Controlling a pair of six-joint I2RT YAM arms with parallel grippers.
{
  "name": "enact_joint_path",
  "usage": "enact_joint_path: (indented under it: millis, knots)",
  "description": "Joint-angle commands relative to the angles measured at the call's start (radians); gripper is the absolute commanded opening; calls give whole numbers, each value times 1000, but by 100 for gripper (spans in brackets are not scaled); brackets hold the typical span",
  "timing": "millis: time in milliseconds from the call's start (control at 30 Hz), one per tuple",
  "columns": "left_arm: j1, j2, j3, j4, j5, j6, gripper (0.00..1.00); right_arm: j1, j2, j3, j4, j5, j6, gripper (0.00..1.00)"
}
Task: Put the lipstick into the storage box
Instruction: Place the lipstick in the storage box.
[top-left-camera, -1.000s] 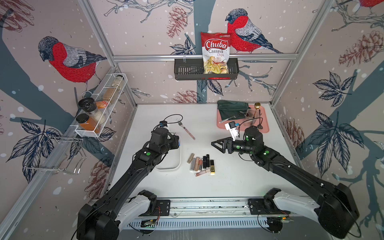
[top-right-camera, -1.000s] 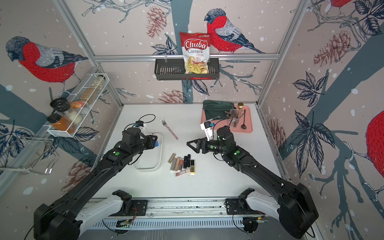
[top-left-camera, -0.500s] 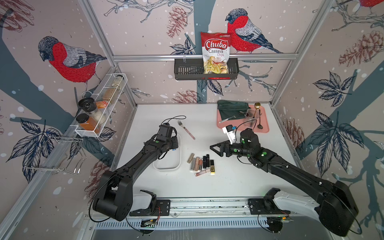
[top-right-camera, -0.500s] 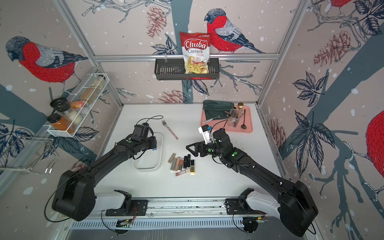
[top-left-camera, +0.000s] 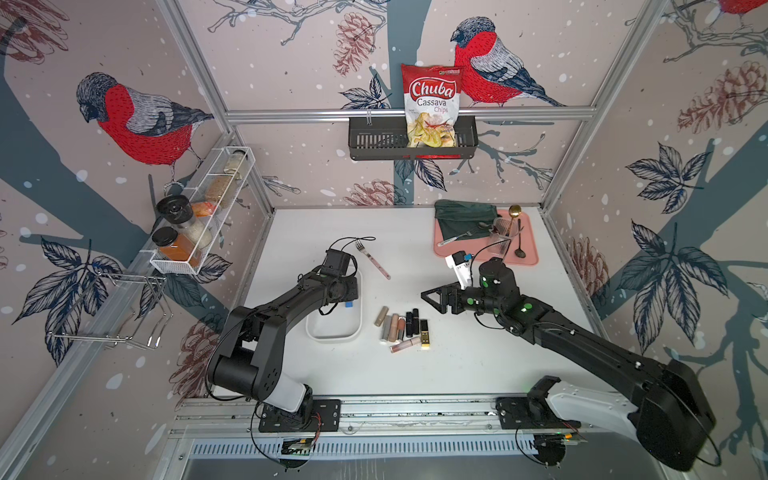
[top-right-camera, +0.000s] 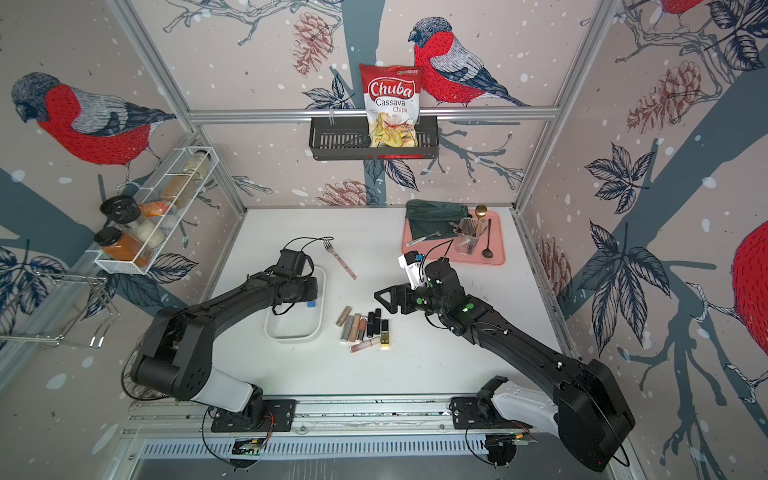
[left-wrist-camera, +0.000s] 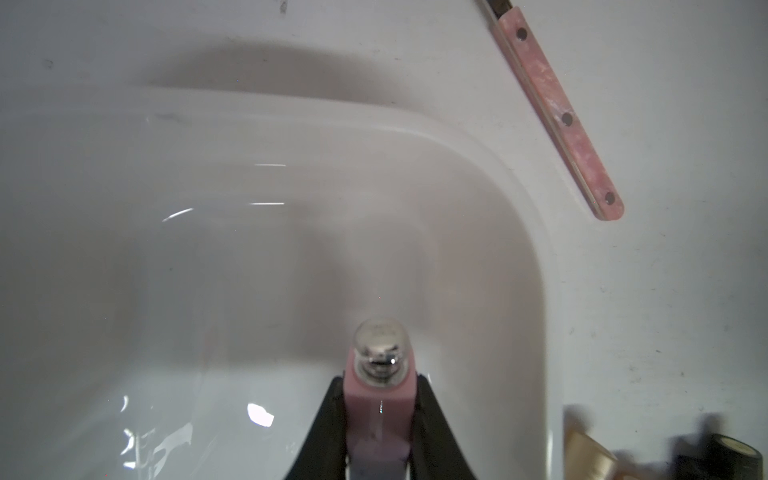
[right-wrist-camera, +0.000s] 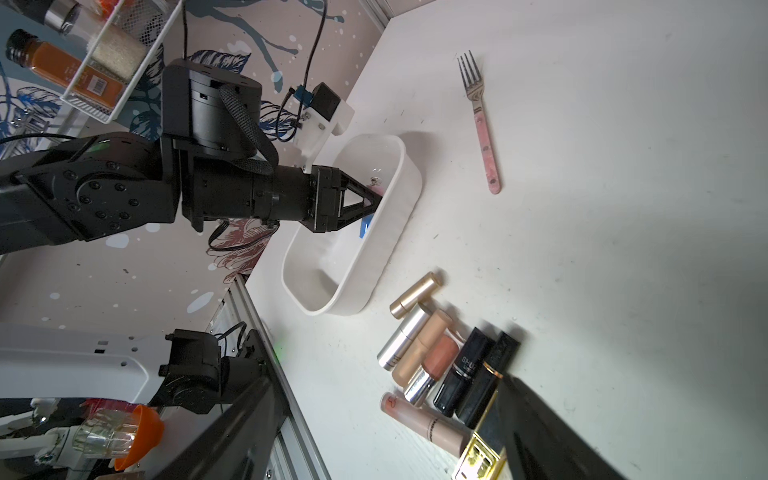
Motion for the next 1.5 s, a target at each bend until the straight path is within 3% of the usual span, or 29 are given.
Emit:
enact_joint_path:
  millis: [0, 300, 800, 1467]
  knots:
    - [1, 9, 9, 24, 25, 13, 0, -11, 10, 2, -26, 46, -8, 87]
    - [2, 22, 8, 23, 33, 15, 0, -83, 50, -16, -104, 82, 5, 87]
    - [2, 15, 1, 23, 36, 15, 30, -116, 64, -44, -121, 93, 12, 87]
    - [1, -75, -13, 28, 79, 14, 58, -115, 61, -56, -127, 104, 21, 87]
